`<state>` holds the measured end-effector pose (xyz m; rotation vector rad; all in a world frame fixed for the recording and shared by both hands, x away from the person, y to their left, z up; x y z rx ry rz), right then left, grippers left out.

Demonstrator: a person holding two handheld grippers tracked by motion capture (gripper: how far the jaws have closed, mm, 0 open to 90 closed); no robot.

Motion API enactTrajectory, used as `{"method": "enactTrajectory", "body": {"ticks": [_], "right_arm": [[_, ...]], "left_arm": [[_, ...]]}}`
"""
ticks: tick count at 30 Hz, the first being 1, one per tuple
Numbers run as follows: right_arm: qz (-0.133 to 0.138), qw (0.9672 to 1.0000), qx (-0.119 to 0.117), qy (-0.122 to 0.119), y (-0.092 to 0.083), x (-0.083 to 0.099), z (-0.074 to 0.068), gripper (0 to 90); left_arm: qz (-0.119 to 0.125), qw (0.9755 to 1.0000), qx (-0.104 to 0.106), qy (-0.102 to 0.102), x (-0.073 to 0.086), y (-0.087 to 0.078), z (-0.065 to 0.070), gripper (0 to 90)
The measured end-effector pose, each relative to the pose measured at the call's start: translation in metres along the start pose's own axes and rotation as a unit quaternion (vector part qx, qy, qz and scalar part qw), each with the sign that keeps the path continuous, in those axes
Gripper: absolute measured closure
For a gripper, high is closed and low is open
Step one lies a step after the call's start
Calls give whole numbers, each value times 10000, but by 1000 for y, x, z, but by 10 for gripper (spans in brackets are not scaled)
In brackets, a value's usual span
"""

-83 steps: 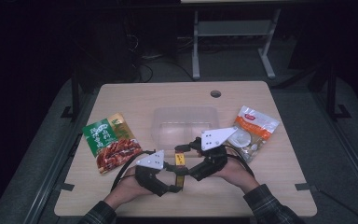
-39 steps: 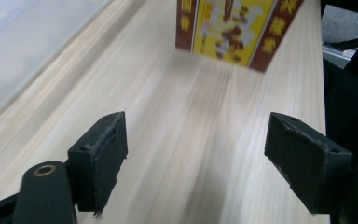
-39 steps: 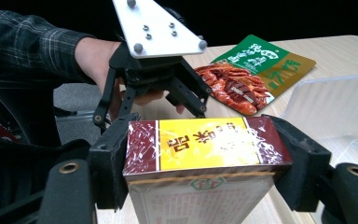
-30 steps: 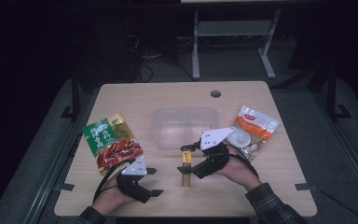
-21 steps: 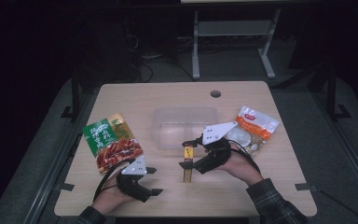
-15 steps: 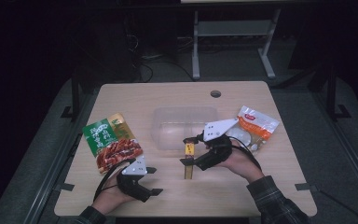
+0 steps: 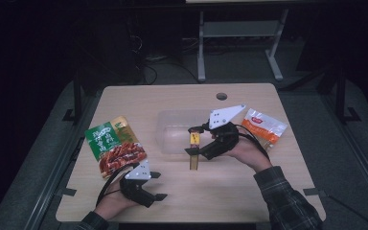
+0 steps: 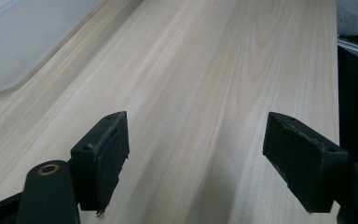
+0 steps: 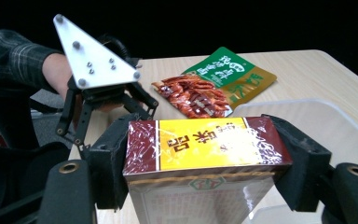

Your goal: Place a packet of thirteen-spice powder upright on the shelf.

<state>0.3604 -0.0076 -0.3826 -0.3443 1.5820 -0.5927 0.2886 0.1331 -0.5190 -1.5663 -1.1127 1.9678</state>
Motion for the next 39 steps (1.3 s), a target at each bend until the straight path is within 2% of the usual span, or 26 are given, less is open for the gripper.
{"method": "enactTrajectory", "body": {"ticks": [15,22,30,32,39], "right_arm": [[9,9999,-6,-104,-6,-18,38,308],[64,9998,-48,-185,-5,-26,61,308],[49,9997,-115,-221,2,-24,80,308],[-75,9995,-102,-292,7,-20,87,308],[-100,9995,-89,-289,14,-20,97,308]], "left_arm": [[49,9999,48,-105,3,1,2,221],[80,9996,-24,-268,11,-7,4,221],[50,9995,-27,-322,15,-8,4,221],[52,9994,-13,-329,15,-8,5,222],[31,9996,11,-291,14,-7,5,222]]}}
Point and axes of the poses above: each handheld gripper's, and its own axes: y roughly forward along the jaws, x roughly out of its underside, z roughly to its right, the point moved 10 cm from there along y, roughly forward along the jaws, and after that the axes turned 8 degrees about -z, right-handed, at the moved point
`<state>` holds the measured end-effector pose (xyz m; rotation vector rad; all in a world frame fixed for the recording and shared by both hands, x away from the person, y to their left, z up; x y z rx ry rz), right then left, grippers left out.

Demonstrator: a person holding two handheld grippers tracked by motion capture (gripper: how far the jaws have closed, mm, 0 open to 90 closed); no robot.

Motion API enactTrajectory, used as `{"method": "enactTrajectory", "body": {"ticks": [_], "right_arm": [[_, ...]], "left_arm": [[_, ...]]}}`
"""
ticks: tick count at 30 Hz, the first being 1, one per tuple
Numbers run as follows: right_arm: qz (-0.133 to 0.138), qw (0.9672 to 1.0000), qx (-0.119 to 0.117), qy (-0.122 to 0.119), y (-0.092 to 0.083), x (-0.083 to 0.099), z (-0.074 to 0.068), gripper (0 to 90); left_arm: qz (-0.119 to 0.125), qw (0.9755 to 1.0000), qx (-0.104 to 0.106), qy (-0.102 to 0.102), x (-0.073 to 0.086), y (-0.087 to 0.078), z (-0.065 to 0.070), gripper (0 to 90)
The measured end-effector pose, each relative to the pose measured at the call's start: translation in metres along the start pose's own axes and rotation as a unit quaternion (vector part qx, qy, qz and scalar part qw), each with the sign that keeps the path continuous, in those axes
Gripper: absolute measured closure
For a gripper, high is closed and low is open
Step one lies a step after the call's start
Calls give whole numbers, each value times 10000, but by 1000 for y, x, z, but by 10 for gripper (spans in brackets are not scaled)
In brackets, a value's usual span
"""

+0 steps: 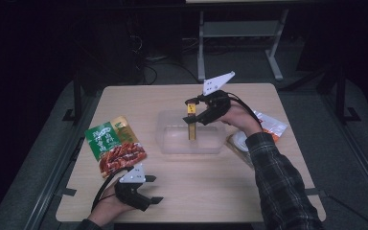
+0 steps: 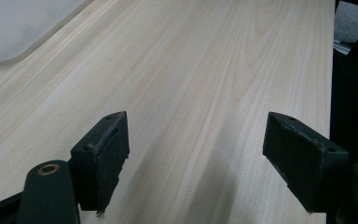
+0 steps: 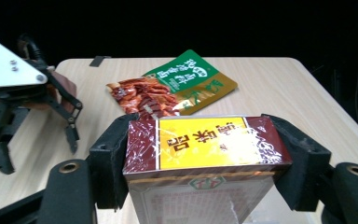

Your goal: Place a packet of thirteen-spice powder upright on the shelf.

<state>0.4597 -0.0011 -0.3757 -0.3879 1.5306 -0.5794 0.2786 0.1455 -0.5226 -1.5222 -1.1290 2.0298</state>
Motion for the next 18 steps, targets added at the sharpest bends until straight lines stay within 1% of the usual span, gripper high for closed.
{"method": "enactTrajectory", "body": {"ticks": [2,6,7,9,12,17,18], "right_arm": [[20,10000,8,28,1,1,3,308],[-39,9999,42,91,3,8,9,308],[-51,9999,31,139,4,9,10,308],[-62,9998,83,162,5,11,14,308],[-48,9998,92,193,5,14,17,307],[-63,9997,53,232,7,16,19,308],[-76,9998,52,187,8,17,20,307]], "left_arm": [[-3,10000,-2,7,0,0,0,222],[14,10000,1,-29,0,-1,-1,222],[10,10000,1,-30,0,-1,-1,222],[15,10000,9,-26,0,-1,-1,222],[12,10000,9,-6,0,0,-1,222],[-13,10000,12,1,0,0,-1,221],[-16,10000,12,1,0,0,-1,221]]}}
Point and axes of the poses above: each handheld gripper's, and its own axes: y roughly forward along the jaws, x roughly out of its underside, z roughly to its right, the point moved 10 cm from there along y, roughly forward along the jaws, and after that the axes turned 8 degrees about -z, right-handed, at the moved point
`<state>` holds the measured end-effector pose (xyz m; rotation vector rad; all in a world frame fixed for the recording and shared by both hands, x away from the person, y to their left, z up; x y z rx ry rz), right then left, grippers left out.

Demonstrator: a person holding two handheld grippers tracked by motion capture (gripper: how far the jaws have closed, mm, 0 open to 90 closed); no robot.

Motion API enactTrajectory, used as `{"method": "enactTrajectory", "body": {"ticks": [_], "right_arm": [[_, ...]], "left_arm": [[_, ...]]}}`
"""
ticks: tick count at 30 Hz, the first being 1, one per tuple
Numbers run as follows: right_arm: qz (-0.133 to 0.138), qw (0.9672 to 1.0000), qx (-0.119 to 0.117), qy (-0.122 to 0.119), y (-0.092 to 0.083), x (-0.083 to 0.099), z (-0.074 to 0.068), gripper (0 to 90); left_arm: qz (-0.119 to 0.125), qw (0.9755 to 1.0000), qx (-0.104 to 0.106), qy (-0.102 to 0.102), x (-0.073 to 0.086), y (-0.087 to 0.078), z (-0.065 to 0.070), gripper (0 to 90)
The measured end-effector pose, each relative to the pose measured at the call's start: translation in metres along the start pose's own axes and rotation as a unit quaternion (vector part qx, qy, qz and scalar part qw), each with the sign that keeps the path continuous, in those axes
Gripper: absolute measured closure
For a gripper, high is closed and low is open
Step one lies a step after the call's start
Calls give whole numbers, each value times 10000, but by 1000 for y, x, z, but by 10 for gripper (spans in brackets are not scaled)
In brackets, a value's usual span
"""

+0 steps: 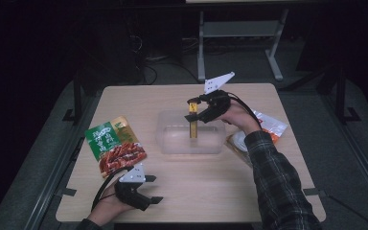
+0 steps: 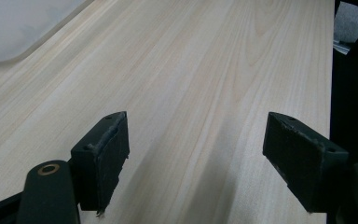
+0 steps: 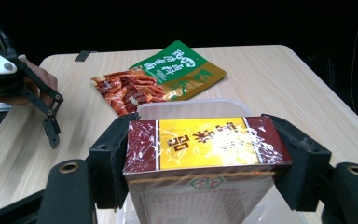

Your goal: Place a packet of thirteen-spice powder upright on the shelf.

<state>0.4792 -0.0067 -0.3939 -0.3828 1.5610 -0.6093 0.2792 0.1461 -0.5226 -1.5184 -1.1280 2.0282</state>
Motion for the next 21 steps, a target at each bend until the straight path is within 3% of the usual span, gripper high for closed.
{"method": "enactTrajectory", "body": {"ticks": [15,21], "right_arm": [[-220,9997,-59,1,16,15,4,304],[-271,9995,-72,168,19,24,5,303]], "left_arm": [[20,10000,16,-22,0,0,1,222],[31,10000,17,-7,-1,1,1,222]]}}
Point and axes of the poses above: each handheld gripper's, and its own axes: y roughly forward along the jaws, x roughly out of its underside, z roughly to its right, the point moved 10 cm from there along y, roughly forward along the jaws, and after that the axes turned 8 degrees about -z, right-handed, at the moved point
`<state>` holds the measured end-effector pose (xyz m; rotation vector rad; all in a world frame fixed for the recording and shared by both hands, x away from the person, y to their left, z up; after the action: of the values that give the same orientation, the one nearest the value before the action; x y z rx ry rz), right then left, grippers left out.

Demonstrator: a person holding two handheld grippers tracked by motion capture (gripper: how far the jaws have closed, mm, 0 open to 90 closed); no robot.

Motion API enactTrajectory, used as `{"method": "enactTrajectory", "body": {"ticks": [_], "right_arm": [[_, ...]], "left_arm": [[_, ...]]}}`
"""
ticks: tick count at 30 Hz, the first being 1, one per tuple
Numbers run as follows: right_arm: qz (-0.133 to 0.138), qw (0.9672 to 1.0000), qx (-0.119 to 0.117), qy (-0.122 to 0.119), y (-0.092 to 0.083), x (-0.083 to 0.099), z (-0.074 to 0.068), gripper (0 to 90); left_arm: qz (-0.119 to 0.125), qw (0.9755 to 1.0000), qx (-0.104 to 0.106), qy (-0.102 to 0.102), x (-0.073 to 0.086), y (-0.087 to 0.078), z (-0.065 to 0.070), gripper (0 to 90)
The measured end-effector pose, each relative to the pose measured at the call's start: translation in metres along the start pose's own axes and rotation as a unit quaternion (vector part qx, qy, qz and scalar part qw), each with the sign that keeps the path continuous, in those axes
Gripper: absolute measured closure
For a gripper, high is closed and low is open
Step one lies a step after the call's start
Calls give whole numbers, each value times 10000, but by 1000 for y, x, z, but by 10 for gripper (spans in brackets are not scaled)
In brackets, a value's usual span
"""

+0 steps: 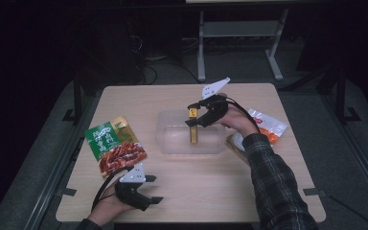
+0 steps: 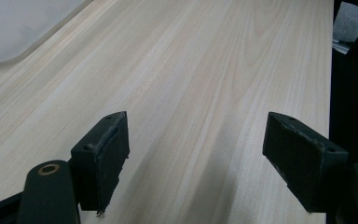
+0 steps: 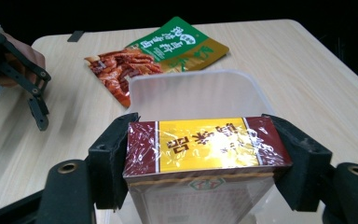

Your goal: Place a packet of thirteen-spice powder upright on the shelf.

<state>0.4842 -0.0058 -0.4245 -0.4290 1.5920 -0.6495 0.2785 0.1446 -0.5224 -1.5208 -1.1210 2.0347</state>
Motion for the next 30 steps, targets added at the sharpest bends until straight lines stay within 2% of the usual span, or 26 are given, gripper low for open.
{"method": "enactTrajectory", "body": {"ticks": [5,8,11,16,22,26,30], "right_arm": [[-127,9999,-3,52,6,9,2,303],[-221,9998,17,1,10,14,3,303],[-238,9997,-9,83,11,15,2,302],[-429,9991,28,-10,16,19,2,301],[-572,9983,20,57,18,23,3,290],[-493,9987,1,128,16,21,2,273],[-401,9988,112,252,10,16,3,234]], "left_arm": [[-38,10000,21,28,1,0,0,222],[-41,10000,26,23,1,1,1,222],[-32,10000,36,14,0,1,1,222],[-29,10000,47,22,0,1,2,222],[-66,9999,87,40,1,3,3,222],[-78,9999,95,40,0,3,3,219],[-83,9999,71,36,0,2,1,213]]}}
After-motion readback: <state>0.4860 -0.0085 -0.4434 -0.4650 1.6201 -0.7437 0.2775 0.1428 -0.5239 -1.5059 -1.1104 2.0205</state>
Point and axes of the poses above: each handheld gripper's, and its own axes: y roughly forward along the jaws, x roughly out of its underside, z roughly to its right, the point moved 10 cm from there along y, roughly forward along the jaws, and after that the axes turned 8 degrees about -z, right-handed, at the moved point
